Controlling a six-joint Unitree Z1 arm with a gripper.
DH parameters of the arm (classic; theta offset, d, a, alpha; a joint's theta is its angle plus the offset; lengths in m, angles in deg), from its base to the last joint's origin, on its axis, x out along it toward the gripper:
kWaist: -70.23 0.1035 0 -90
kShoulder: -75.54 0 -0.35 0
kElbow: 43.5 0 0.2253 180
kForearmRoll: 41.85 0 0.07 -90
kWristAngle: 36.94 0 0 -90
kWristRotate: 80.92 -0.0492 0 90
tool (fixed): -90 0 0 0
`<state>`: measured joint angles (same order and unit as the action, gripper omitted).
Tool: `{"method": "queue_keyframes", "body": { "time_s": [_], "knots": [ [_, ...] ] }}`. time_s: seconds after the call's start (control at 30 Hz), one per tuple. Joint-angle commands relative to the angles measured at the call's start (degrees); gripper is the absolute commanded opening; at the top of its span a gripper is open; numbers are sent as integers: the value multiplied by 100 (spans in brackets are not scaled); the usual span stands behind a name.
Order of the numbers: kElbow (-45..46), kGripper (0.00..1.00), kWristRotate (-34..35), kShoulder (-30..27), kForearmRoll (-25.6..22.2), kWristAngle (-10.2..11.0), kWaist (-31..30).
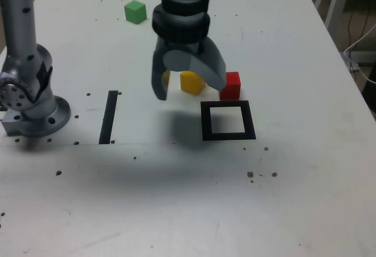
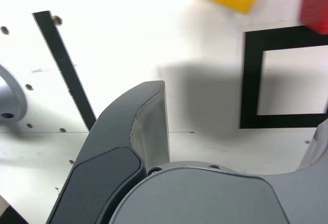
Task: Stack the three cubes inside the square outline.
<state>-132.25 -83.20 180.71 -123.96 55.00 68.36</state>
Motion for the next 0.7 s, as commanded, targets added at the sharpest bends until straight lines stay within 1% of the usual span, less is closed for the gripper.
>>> {"method": "queue_keyframes", "body": {
  "time_s": [0.0,0.27,0.67],
  "knots": [
    [-183,99,3,127,-59,30,-12],
    [-800,99,-60,524,-202,79,-15],
    [-1466,99,-217,1179,-212,91,169]
  ]
}}
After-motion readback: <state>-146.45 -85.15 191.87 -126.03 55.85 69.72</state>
